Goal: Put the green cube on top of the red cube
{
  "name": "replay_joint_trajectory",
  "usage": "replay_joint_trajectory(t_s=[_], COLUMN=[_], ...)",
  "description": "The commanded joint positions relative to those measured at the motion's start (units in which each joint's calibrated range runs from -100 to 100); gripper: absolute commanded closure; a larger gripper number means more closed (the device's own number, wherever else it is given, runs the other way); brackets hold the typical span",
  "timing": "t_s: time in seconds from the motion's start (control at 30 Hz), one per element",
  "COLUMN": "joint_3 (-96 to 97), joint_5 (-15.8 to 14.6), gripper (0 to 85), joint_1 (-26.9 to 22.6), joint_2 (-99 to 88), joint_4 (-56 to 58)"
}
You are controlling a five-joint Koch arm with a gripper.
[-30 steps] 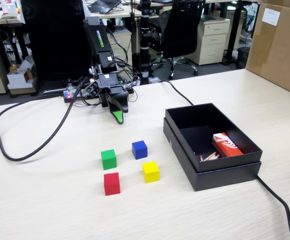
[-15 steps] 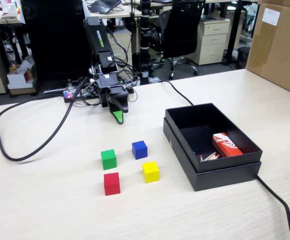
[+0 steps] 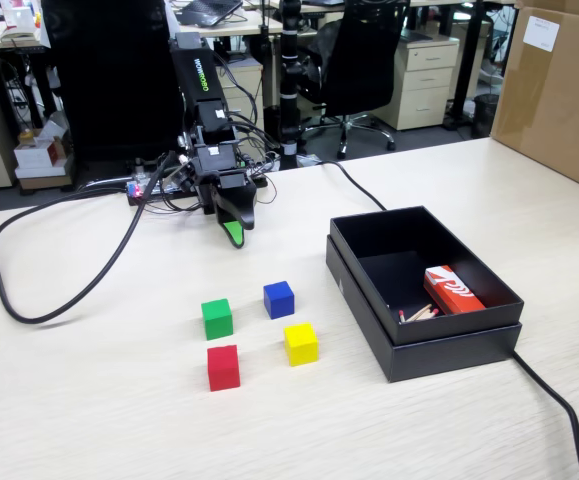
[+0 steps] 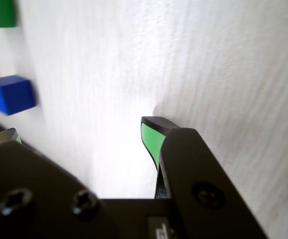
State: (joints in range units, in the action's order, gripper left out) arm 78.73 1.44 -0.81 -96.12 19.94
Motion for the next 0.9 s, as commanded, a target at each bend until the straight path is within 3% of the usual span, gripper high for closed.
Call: replay_joint_trajectory(t_s=[0.0,0.3,0.87], joint_3=[-9.3,-32.7,-74.0], joint_5=[0.1,0.6,4.2], gripper=[37.6,37.8,37.9], joint_1=[0.6,3.0,7.8], joint_2=[2.5,20.3,68.2], joint_4=[6.5,25.5,29.8])
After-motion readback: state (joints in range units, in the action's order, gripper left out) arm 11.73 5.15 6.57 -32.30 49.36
